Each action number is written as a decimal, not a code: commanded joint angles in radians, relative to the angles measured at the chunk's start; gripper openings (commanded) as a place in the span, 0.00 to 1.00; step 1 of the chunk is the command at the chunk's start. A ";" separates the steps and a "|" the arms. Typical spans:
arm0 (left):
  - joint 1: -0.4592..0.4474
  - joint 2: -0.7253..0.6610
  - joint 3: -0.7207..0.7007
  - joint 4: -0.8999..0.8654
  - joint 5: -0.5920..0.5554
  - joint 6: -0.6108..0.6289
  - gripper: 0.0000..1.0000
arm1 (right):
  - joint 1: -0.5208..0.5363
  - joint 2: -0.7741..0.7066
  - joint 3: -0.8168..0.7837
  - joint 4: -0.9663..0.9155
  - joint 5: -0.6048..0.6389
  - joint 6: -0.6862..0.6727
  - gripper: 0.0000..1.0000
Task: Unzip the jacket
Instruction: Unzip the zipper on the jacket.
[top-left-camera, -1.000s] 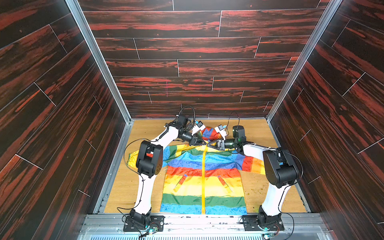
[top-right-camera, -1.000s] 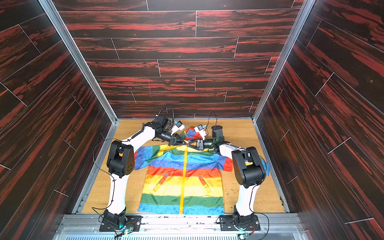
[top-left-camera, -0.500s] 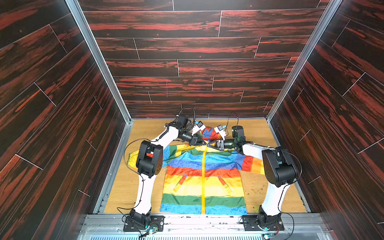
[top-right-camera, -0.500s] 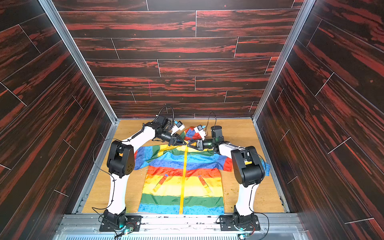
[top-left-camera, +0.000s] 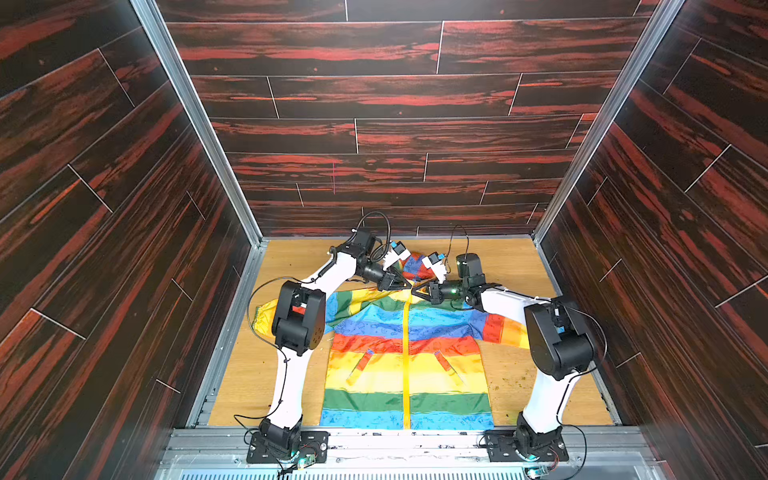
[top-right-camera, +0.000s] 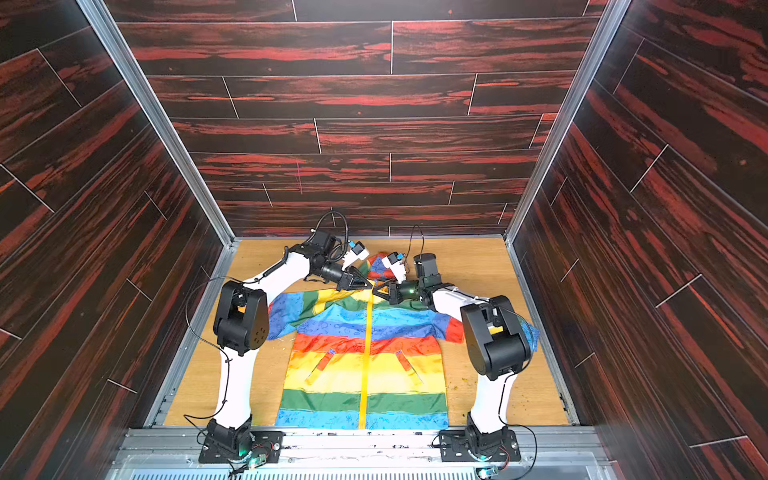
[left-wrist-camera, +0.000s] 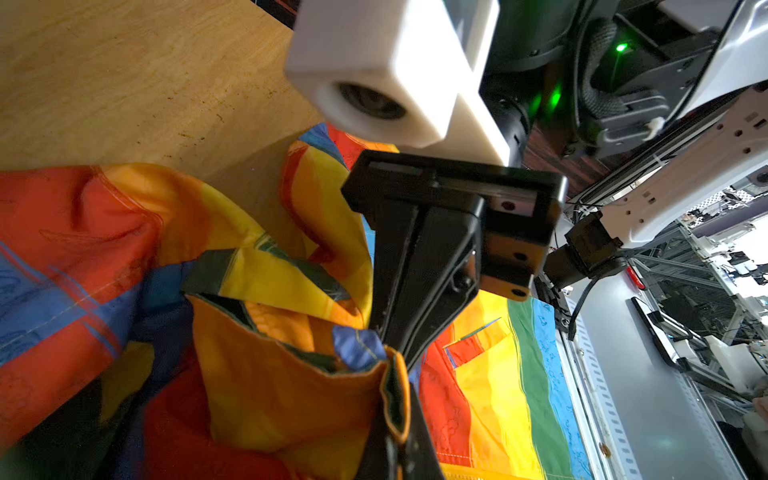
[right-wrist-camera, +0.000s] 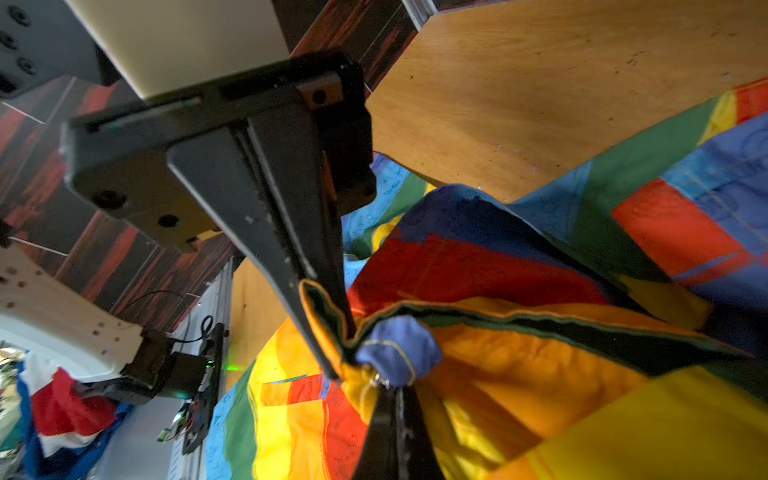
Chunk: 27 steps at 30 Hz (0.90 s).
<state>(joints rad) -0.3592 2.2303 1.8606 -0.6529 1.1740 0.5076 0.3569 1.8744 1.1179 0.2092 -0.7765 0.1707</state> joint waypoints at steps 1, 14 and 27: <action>-0.012 -0.034 -0.004 -0.001 0.050 -0.015 0.00 | -0.003 -0.066 -0.030 -0.008 0.161 -0.008 0.00; -0.009 -0.060 -0.083 0.258 -0.011 -0.216 0.00 | 0.086 -0.156 -0.023 -0.217 0.677 -0.116 0.00; 0.006 -0.078 -0.146 0.446 -0.023 -0.365 0.00 | 0.159 -0.151 -0.058 -0.258 0.701 -0.180 0.00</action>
<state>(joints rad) -0.3691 2.2299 1.7313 -0.2981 1.1179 0.1883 0.5064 1.7409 1.0866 0.0254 -0.1024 0.0154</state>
